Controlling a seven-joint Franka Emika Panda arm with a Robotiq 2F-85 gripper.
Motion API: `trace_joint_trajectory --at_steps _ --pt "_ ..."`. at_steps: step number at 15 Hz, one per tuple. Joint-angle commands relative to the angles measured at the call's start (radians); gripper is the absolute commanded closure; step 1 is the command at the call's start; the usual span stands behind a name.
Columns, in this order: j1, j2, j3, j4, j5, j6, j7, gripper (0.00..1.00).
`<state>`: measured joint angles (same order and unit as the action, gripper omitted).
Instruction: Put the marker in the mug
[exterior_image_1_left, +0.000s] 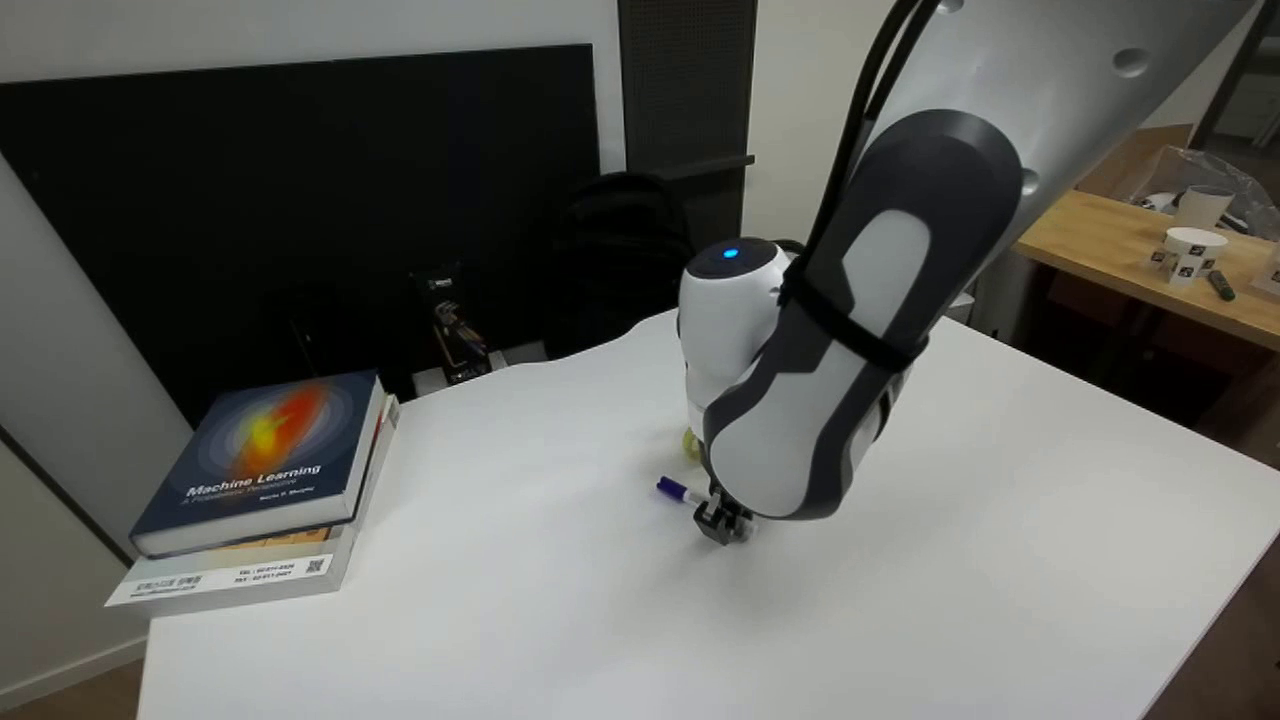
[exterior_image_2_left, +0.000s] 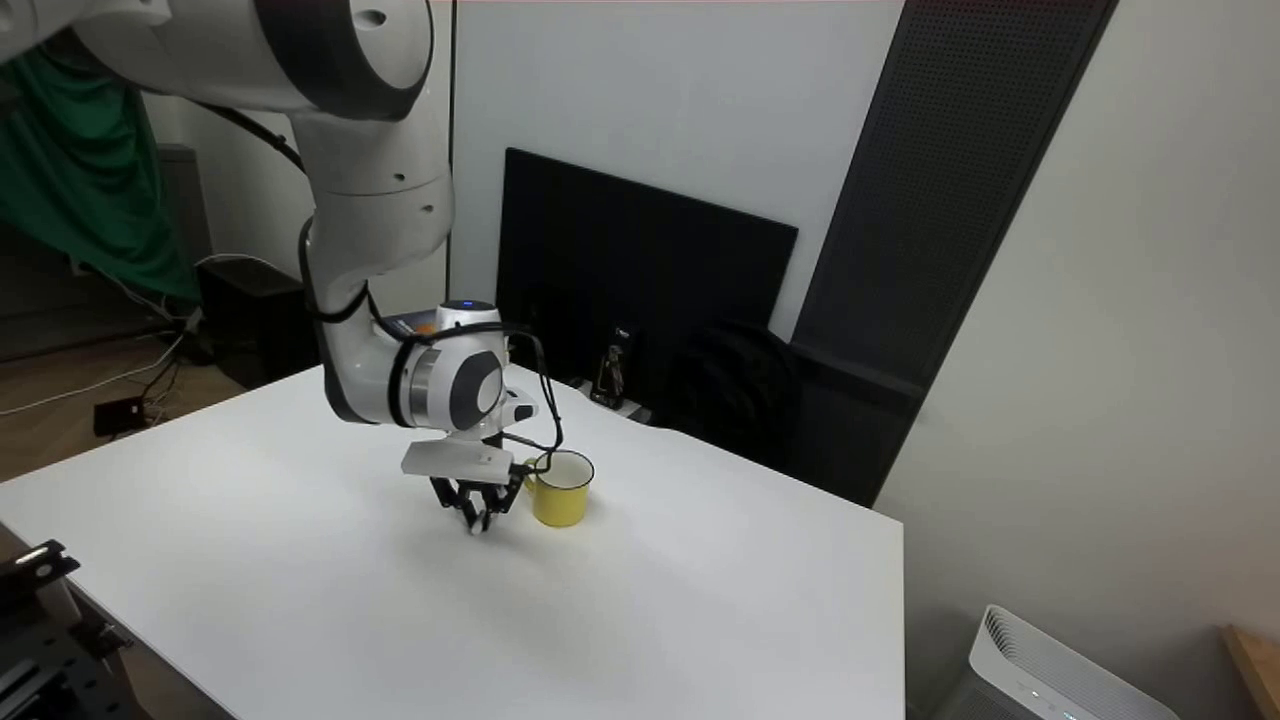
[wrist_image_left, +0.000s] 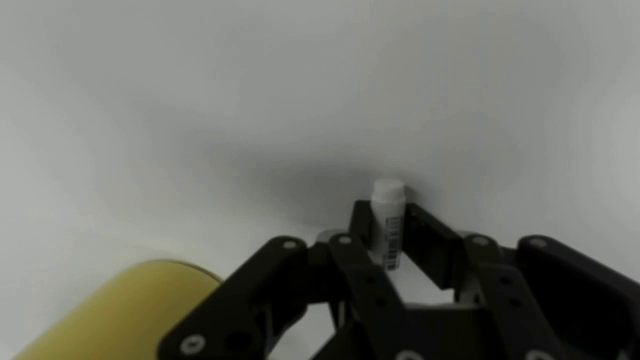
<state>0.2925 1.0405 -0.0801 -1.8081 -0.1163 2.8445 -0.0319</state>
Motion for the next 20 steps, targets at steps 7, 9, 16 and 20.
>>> trace_joint_trajectory --at_steps 7,9,16,20 --pt "-0.042 -0.124 0.018 0.059 -0.027 -0.131 -0.005 0.94" --pt "-0.054 -0.150 0.040 0.067 -0.022 -0.146 -0.015 0.94" --pt "-0.075 -0.250 0.030 0.018 -0.028 -0.219 0.004 0.94" --pt "-0.164 -0.309 0.074 -0.006 0.019 -0.300 -0.033 0.94"
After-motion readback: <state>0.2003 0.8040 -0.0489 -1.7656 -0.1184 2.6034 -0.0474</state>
